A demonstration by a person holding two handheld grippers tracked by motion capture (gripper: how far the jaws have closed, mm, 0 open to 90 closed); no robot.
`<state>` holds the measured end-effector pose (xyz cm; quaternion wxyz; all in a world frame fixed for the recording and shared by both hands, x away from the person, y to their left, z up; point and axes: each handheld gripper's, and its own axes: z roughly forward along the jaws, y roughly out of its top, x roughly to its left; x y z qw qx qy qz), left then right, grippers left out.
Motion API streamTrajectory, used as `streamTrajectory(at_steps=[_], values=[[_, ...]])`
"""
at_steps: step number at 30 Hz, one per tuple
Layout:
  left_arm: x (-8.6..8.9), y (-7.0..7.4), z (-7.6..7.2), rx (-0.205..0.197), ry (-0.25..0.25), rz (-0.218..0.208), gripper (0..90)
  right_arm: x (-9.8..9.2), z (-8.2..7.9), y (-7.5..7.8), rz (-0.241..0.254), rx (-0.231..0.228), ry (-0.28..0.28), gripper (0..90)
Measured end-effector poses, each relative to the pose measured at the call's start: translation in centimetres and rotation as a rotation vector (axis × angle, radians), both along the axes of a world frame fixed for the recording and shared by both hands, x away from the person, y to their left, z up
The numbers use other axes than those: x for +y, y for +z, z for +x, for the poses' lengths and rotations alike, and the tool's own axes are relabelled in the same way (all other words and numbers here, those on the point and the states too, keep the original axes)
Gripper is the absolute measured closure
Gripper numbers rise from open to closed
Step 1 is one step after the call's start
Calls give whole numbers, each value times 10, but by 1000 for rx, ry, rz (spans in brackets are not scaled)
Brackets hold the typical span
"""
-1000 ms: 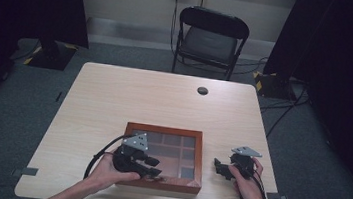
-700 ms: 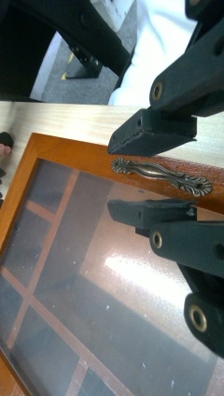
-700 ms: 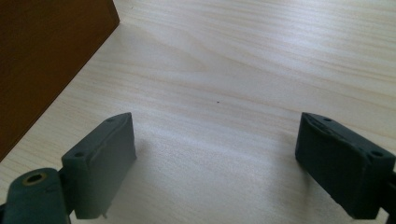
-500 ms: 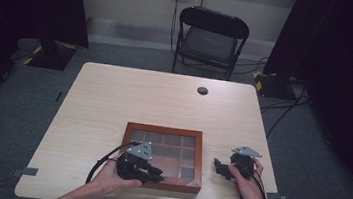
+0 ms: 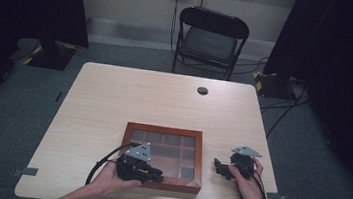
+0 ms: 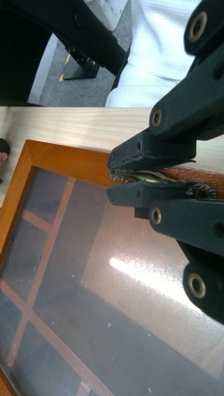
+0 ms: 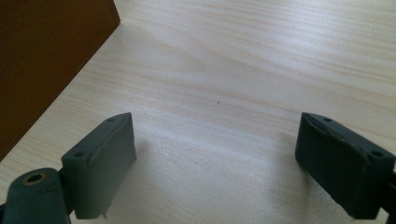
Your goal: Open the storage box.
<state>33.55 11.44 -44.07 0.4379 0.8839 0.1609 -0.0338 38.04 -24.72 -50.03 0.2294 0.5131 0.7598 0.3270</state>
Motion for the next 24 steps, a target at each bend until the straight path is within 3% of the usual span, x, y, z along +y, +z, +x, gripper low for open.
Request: streamTrajectory(at_steps=[18, 24], values=[[-1, 2, 6, 59, 5, 15, 817, 0, 0, 0, 1, -1, 0, 116], [0, 6, 7, 74, 8, -9, 817, 0, 0, 0, 1, -1, 0, 116]])
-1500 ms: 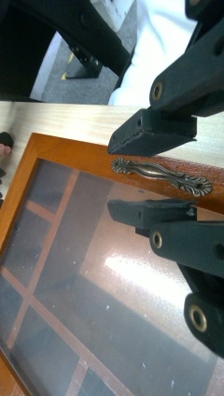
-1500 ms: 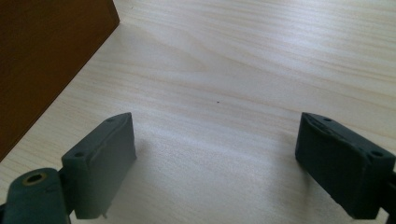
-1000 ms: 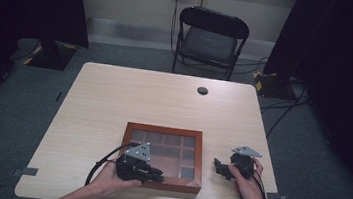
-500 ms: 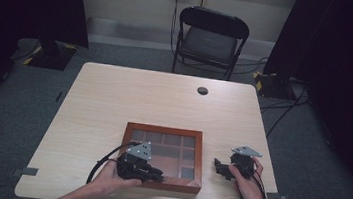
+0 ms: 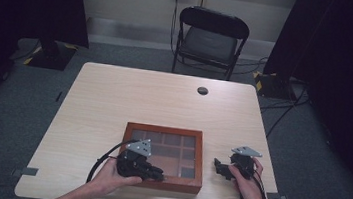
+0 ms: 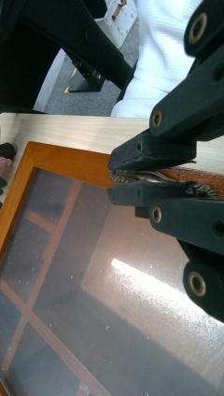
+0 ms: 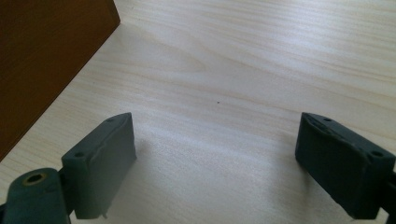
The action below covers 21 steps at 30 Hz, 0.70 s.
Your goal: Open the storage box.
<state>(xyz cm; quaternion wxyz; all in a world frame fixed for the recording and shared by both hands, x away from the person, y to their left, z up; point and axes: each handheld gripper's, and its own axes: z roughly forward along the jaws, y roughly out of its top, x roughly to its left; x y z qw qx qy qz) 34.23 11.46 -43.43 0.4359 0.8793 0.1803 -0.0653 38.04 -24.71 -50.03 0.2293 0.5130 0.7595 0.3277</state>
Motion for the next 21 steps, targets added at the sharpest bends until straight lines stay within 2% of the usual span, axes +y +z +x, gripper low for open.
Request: streamTrajectory(at_steps=[5, 13, 21], values=[[0, 1, 1, 10, 3, 11, 817, 0, 0, 0, 0, 1, -1, 116], [5, 11, 2, -4, 2, -33, 815, 0, 0, 0, 0, 1, 3, 115], [4, 20, 4, 4, 4, -24, 814, 0, 0, 0, 1, 1, 4, 115]])
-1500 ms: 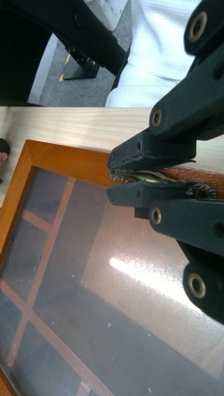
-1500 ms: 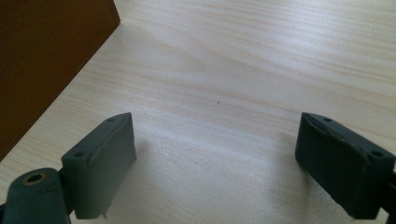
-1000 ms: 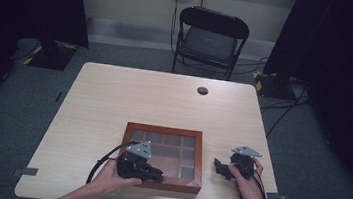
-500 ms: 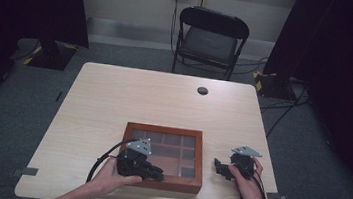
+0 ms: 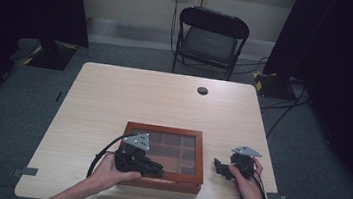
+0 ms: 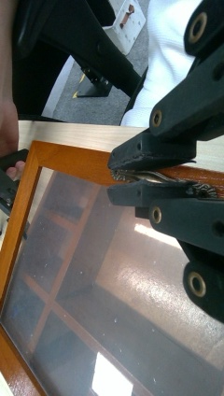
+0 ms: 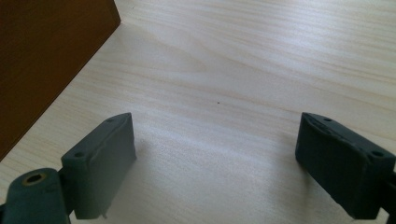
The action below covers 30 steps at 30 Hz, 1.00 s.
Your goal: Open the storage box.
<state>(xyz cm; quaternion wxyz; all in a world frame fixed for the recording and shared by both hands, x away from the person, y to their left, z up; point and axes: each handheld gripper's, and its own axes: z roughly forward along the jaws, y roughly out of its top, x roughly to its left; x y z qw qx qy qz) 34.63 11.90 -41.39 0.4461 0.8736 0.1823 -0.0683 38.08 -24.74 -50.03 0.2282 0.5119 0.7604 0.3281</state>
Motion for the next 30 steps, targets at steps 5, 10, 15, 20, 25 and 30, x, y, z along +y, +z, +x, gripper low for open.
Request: streamTrajectory(at_steps=[5, 10, 15, 20, 25, 30], values=[[-1, 4, 0, 17, 25, 4, 812, 0, 0, 0, 0, 0, 0, 115], [1, 11, 2, 22, 34, -25, 811, 0, 0, 0, 0, 0, 0, 115], [2, 18, 5, 27, 37, -21, 809, 0, 0, 0, 0, 0, 0, 115], [2, 22, 6, 17, 35, -29, 810, 0, 0, 0, 0, 0, 1, 114], [3, 26, 8, 15, 37, -39, 810, 0, 0, 0, 0, 0, 1, 114], [2, 28, 8, 16, 35, -21, 810, 0, 0, 0, 0, 0, 1, 114]])
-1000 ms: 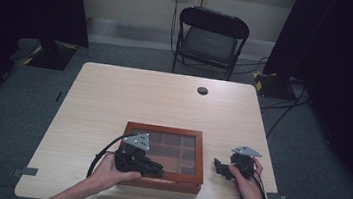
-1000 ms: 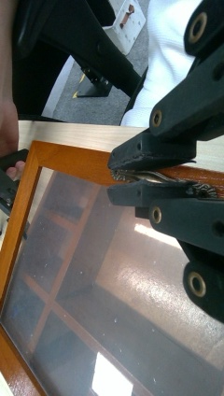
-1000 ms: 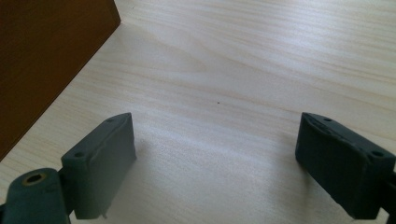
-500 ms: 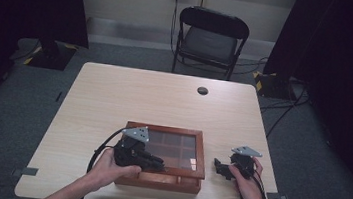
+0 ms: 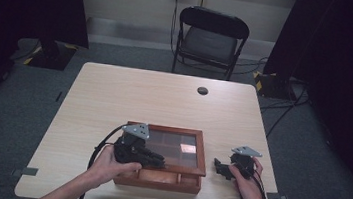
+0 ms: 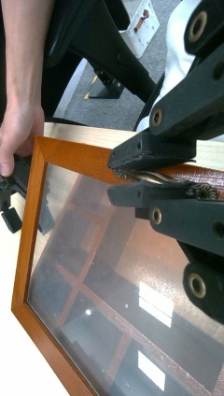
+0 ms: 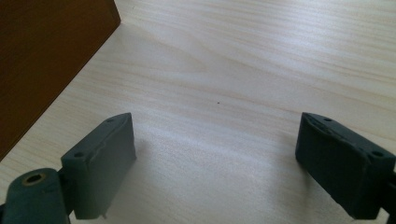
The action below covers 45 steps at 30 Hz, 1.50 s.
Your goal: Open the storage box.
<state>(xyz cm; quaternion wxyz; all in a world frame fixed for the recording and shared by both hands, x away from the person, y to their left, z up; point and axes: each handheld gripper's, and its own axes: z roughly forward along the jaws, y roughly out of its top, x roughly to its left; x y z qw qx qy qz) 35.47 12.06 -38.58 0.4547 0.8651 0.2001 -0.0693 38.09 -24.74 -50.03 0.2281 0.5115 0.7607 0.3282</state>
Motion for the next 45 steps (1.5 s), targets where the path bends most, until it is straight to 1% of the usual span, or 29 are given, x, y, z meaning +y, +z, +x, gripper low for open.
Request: streamTrajectory(at_steps=[4, 6, 7, 9, 11, 17, 18, 19, 22, 23, 25, 26, 30, 33, 38, 41, 43, 45], values=[[0, 3, 2, 2, 0, -4, 810, 0, 0, 0, 0, 0, 0, 114], [0, 6, 3, 2, 4, 1, 809, 0, 0, 0, 0, 0, 0, 114], [0, 7, 3, 2, 7, -5, 809, 0, 0, 0, 0, 0, 0, 114], [0, 8, 4, 1, 4, 3, 809, 0, 0, 0, 0, 0, 0, 115], [0, 9, 4, 5, 6, -4, 809, 0, 0, 0, 0, 0, 0, 114], [0, 11, 5, 3, 11, -9, 809, 0, 0, 0, 0, 1, 0, 112], [1, 12, 6, 3, 7, -2, 809, 0, 0, 0, 0, 1, 0, 112], [1, 13, 6, 8, 11, -9, 809, 0, 0, 0, 0, 1, 1, 112], [1, 16, 7, -1, 14, -10, 809, 0, 0, 0, 0, 1, 0, 112], [1, 17, 8, 2, 16, -14, 809, 0, 0, 0, 0, 1, 0, 112], [2, 20, 9, -7, 21, -18, 808, 0, 0, 0, 0, 1, 1, 112], [2, 21, 10, -7, 22, -26, 808, 0, 0, 0, 0, 1, 1, 112], [2, 23, 11, -12, 23, -23, 808, 0, 0, 0, 0, 1, 1, 112], [1, 24, 11, -11, 19, -7, 808, 0, 0, 0, 0, 1, 1, 111], [1, 27, 13, -5, 20, -14, 808, 0, 0, 0, -1, 1, 1, 112], [0, 30, 14, -8, 21, -4, 808, 0, 0, 0, -1, 1, 1, 111], [0, 30, 15, -5, 24, -10, 808, 0, 0, 0, -1, 1, 1, 111], [0, 32, 16, -4, 23, -2, 808, 0, 0, 0, -1, 1, 1, 111]])
